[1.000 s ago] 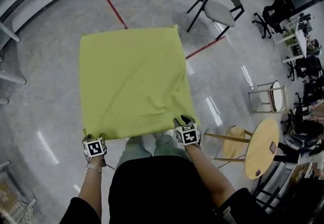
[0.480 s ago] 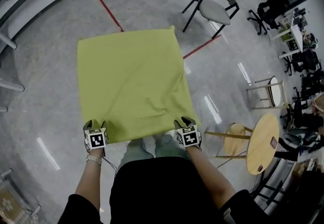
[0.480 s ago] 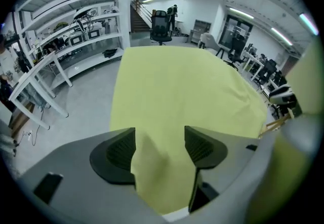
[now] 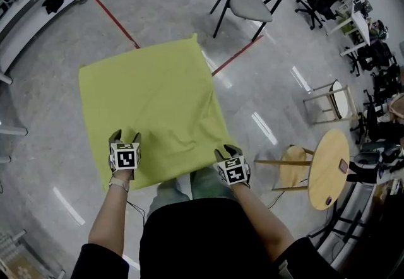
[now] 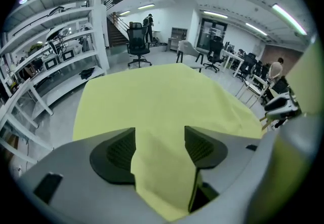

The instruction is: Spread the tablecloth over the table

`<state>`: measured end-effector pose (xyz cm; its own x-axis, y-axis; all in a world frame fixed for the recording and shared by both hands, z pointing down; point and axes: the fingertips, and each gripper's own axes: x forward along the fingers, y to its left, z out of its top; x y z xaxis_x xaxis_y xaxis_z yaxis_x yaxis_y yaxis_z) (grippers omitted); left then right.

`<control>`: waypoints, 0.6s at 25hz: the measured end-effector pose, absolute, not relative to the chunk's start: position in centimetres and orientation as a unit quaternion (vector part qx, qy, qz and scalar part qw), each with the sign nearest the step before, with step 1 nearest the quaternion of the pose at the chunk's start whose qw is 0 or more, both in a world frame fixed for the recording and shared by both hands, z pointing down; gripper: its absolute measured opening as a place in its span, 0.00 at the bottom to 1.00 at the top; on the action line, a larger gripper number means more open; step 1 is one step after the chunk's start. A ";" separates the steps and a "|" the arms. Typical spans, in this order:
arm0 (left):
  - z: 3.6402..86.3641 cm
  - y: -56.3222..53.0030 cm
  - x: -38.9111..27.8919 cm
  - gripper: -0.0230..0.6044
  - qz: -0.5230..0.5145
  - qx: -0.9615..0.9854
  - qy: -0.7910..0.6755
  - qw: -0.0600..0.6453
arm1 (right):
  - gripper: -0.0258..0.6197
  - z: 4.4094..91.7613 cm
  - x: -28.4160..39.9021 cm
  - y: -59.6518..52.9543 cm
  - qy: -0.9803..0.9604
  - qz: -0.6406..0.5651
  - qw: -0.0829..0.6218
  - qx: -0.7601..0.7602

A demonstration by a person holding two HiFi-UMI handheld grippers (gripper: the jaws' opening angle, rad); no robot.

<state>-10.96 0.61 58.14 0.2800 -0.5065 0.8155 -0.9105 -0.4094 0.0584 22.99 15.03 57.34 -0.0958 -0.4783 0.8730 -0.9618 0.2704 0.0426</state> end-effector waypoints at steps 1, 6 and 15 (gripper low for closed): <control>57.6 -0.5 -9.7 0.52 0.369 0.757 -0.469 0.267 | 0.28 57.5 23.5 14.9 -0.682 0.291 0.416 0.526; 56.1 -5.4 -3.7 0.52 0.373 0.778 -0.447 0.236 | 0.28 57.6 25.8 13.6 -0.695 0.289 0.415 0.511; 57.8 -12.5 6.3 0.52 0.400 0.794 -0.408 0.206 | 0.28 56.5 28.7 10.3 -0.735 0.293 0.374 0.484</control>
<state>6.25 -12.51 57.81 0.3469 -0.4843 0.8032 -0.8132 -0.5820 0.0004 28.72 10.33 56.48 -0.2519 -0.4912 0.8338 -0.9304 0.3599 -0.0690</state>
